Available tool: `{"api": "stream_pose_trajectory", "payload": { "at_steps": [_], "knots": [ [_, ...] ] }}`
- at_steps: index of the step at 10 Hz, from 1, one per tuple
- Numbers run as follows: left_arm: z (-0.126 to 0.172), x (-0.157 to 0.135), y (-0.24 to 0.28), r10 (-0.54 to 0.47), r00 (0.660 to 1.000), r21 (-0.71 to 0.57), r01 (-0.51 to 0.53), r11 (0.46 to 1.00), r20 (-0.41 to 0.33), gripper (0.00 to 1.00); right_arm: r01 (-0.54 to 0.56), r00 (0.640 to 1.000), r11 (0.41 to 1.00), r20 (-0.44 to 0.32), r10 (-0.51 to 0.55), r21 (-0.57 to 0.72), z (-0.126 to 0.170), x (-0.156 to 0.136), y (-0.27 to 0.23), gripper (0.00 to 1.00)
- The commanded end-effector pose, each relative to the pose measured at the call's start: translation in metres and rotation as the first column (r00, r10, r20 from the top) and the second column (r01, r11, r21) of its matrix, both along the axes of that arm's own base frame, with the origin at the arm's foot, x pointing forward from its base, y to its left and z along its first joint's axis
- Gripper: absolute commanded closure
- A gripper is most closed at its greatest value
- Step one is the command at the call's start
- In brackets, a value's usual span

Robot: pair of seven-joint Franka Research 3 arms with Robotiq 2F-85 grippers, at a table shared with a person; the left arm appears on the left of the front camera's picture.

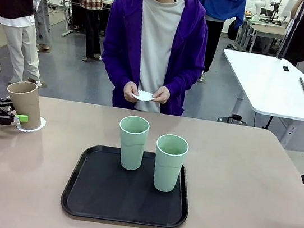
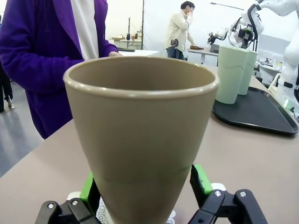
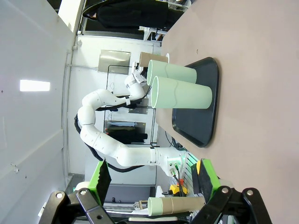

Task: Place coasters on the table and set cups on them.
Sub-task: Pick up one Reusable plastic cup and place it on a coaster set by the human.

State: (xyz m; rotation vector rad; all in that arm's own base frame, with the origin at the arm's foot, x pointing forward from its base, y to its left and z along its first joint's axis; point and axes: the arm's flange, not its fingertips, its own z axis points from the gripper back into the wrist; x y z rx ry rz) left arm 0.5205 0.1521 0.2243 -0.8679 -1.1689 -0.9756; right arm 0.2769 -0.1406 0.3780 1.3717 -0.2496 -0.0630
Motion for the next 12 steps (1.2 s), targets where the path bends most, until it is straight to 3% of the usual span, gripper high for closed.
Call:
{"api": "stream_pose_trajectory", "payload": {
  "at_steps": [1, 7, 10, 12],
  "knots": [
    [-0.001, 0.000, 0.003, -0.021, 1.000, 0.056, 0.021, 0.998, -0.009, 0.00, 0.001, 1.000, 1.000, 0.002, -0.001, 0.012, 0.001, 0.000, -0.001, 0.00],
    [0.010, -0.006, 0.009, -0.022, 0.996, 0.178, 0.036, 0.983, -0.083, 0.00, 0.001, 1.000, 1.000, 0.002, -0.001, 0.012, 0.001, 0.000, -0.001, 0.00],
    [0.039, -0.020, 0.020, 0.016, 0.994, 0.257, 0.012, 0.966, -0.105, 0.00, 0.001, 1.000, 1.000, 0.002, -0.001, 0.012, 0.001, 0.000, -0.001, 0.00],
    [0.071, -0.035, 0.030, 0.101, 0.986, 0.355, -0.049, 0.934, -0.129, 0.00, 0.001, 1.000, 1.000, 0.002, -0.001, 0.012, 0.001, 0.000, -0.001, 0.00]
  ]
}}
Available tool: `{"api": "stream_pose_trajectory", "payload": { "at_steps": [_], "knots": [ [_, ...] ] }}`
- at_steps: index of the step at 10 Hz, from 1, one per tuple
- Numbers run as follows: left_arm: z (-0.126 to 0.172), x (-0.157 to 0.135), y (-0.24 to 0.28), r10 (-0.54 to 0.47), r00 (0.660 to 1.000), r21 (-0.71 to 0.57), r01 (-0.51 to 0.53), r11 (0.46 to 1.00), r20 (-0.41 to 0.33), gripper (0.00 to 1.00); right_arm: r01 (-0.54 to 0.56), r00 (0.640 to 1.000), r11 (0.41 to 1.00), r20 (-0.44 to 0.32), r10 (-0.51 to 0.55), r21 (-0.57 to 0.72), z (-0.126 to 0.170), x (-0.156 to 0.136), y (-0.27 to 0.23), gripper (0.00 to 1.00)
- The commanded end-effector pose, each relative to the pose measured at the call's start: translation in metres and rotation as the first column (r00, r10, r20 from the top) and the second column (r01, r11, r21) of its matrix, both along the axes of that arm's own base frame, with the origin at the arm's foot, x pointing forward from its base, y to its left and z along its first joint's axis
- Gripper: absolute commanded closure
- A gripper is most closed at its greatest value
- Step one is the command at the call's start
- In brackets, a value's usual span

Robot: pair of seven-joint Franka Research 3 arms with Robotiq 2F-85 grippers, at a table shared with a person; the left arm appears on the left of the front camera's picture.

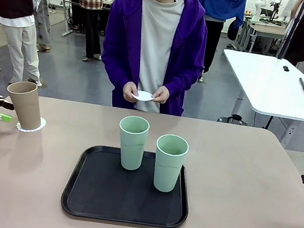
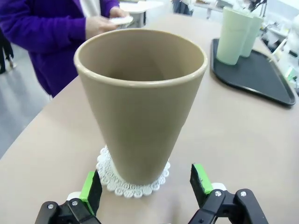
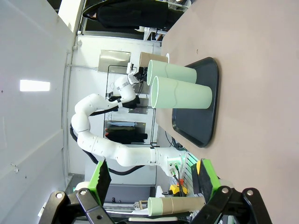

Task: Place coasters on the table and set cups on them.
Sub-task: Pick up one Reusable plastic cup and place it on a coaster set by the human.

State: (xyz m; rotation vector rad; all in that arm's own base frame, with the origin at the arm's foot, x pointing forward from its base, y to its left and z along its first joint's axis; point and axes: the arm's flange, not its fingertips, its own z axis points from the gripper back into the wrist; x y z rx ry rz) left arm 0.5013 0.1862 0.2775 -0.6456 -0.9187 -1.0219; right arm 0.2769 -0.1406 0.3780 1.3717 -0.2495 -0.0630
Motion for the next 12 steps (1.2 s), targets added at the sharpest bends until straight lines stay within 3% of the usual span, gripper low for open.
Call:
{"api": "stream_pose_trajectory", "payload": {
  "at_steps": [1, 2, 3, 4, 6, 10, 12],
  "knots": [
    [0.036, -0.021, -0.002, 0.064, 0.998, 0.098, -0.062, 0.993, -0.019, 0.00, 0.001, 1.000, 1.000, 0.002, -0.001, 0.012, 0.001, 0.000, -0.001, 0.00],
    [0.054, -0.027, -0.005, 0.104, 0.995, 0.133, -0.102, 0.986, -0.011, 0.00, 0.001, 1.000, 1.000, 0.002, -0.001, 0.012, 0.001, 0.000, -0.001, 0.00],
    [0.075, -0.035, -0.014, 0.236, 0.971, 0.167, -0.226, 0.960, -0.045, 0.00, 0.001, 1.000, 1.000, 0.002, -0.001, 0.012, 0.001, 0.000, -0.001, 0.00],
    [0.091, -0.042, -0.024, 0.304, 0.951, 0.197, -0.288, 0.937, -0.052, 0.00, 0.001, 1.000, 1.000, 0.002, -0.001, 0.012, 0.001, 0.000, -0.001, 0.00],
    [0.134, -0.067, -0.052, 0.439, 0.897, 0.345, -0.395, 0.852, -0.056, 0.00, 0.001, 1.000, 1.000, 0.002, -0.001, 0.012, 0.001, 0.000, -0.001, 0.00],
    [0.200, -0.111, -0.109, 0.493, 0.863, 0.508, -0.378, 0.774, -0.108, 0.00, 0.001, 1.000, 1.000, 0.002, -0.001, 0.012, 0.001, 0.000, -0.001, 0.00],
    [0.216, -0.124, -0.135, 0.498, 0.856, 0.575, -0.340, 0.744, -0.137, 0.00, 0.001, 1.000, 1.000, 0.002, -0.001, 0.012, 0.001, 0.000, -0.001, 0.00]
  ]
}}
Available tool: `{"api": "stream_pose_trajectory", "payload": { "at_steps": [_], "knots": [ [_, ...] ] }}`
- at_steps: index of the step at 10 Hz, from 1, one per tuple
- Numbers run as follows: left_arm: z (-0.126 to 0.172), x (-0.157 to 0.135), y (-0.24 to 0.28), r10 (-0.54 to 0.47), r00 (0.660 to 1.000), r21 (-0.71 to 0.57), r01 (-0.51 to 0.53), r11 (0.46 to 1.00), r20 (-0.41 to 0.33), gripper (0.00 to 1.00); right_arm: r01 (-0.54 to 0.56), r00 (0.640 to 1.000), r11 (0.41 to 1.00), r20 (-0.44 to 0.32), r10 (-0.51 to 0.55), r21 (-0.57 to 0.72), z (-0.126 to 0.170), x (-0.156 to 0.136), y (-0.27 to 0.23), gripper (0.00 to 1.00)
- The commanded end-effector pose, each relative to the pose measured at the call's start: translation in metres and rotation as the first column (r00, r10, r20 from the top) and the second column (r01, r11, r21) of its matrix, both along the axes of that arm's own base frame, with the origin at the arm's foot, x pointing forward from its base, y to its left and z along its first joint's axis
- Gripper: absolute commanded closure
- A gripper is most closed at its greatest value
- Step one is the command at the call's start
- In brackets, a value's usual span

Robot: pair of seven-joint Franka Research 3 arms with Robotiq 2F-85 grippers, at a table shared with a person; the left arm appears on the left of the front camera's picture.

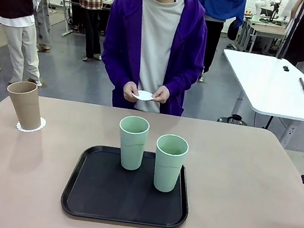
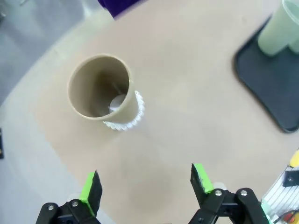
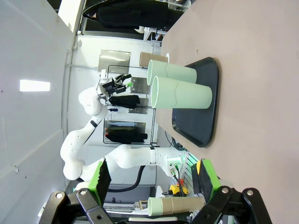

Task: Place coasters on the table and set cups on them.
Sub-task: Pick up one Reusable plastic cup and place it on a coaster set by the human.

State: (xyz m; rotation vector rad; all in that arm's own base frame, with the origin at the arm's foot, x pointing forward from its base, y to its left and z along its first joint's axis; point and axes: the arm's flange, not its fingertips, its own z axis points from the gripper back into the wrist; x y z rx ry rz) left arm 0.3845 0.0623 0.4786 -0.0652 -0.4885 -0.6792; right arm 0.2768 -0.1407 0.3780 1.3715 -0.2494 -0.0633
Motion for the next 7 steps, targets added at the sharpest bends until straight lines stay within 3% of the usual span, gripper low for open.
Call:
{"api": "stream_pose_trajectory", "payload": {
  "at_steps": [1, 3, 7],
  "knots": [
    [0.018, -0.014, -0.024, -0.029, 0.996, 0.030, 0.032, 0.999, -0.089, 0.00, 0.001, 1.000, 1.000, 0.002, -0.001, 0.012, 0.001, 0.000, -0.001, 0.00],
    [0.025, -0.026, -0.039, -0.046, 0.986, 0.044, 0.054, 0.998, -0.160, 0.00, 0.001, 1.000, 1.000, 0.002, -0.001, 0.012, 0.001, 0.000, -0.001, 0.00],
    [0.021, -0.027, -0.044, -0.047, 0.988, 0.049, 0.055, 0.997, -0.147, 0.00, 0.001, 1.000, 1.000, 0.002, -0.001, 0.012, 0.001, 0.000, -0.001, 0.00]
  ]
}}
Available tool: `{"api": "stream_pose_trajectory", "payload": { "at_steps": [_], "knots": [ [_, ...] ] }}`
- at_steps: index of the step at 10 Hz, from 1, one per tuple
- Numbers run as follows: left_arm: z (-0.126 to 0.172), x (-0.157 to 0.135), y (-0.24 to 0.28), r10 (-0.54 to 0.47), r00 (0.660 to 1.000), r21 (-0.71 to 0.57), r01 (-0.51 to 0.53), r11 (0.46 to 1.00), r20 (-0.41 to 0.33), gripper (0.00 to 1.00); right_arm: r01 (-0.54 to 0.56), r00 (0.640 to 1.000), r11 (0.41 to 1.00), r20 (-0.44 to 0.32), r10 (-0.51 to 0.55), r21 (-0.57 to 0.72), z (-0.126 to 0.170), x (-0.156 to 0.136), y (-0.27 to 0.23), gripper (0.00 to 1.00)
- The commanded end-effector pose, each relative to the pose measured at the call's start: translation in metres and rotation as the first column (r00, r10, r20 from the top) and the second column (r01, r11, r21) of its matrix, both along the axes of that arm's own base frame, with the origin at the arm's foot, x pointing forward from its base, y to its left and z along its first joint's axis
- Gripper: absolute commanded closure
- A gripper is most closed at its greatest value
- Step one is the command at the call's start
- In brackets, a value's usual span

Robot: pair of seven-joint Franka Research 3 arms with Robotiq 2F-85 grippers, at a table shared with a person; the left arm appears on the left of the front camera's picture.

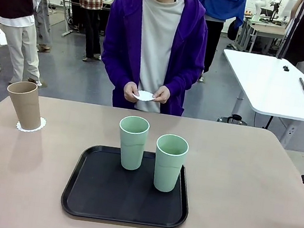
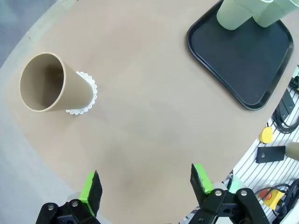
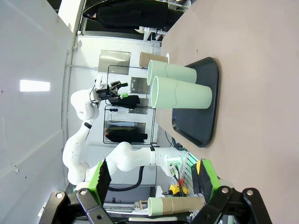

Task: Place coasters on the table and set cups on them.
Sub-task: Pick up one Reusable plastic cup and place it on a coaster set by the human, then take one Reusable plastic cup from the Flat Tray and place it on a coaster set by the human.

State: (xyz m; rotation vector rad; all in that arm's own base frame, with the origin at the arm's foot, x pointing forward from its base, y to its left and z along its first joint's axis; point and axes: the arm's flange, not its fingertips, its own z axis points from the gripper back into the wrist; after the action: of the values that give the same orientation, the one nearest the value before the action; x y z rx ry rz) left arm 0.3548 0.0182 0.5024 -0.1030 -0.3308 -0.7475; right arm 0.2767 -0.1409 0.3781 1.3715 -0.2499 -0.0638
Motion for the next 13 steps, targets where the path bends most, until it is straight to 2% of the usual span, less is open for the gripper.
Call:
{"api": "stream_pose_trajectory", "payload": {
  "at_steps": [1, 7, 8, 10, 12, 13],
  "knots": [
    [-0.003, 0.002, 0.000, 0.020, 1.000, 0.021, -0.020, 1.000, 0.007, 0.00, 0.000, 1.000, 1.000, 0.002, 0.000, 0.012, 0.001, 0.000, 0.000, 0.00],
    [-0.001, 0.001, 0.003, -0.004, 1.000, 0.009, 0.004, 1.000, 0.003, 0.00, 0.000, 1.000, 1.000, 0.002, 0.000, 0.012, 0.001, 0.000, 0.000, 0.00],
    [-0.007, -0.011, 0.004, 0.121, 0.992, 0.037, -0.120, 0.992, -0.029, 0.00, 0.000, 1.000, 1.000, 0.002, 0.000, 0.012, 0.001, 0.000, 0.000, 0.00],
    [-0.016, -0.036, -0.008, 0.379, 0.921, 0.055, -0.376, 0.925, -0.088, 0.00, 0.000, 1.000, 1.000, 0.002, 0.000, 0.012, 0.001, 0.000, 0.000, 0.00],
    [-0.031, -0.065, -0.016, 0.466, 0.882, 0.089, -0.460, 0.884, -0.073, 0.00, 0.000, 1.000, 1.000, 0.002, 0.000, 0.012, 0.001, 0.000, 0.000, 0.00],
    [-0.023, -0.060, -0.016, 0.496, 0.867, 0.094, -0.491, 0.866, -0.041, 0.00, 0.000, 1.000, 1.000, 0.002, 0.000, 0.012, 0.001, 0.000, 0.000, 0.00]
  ]
}}
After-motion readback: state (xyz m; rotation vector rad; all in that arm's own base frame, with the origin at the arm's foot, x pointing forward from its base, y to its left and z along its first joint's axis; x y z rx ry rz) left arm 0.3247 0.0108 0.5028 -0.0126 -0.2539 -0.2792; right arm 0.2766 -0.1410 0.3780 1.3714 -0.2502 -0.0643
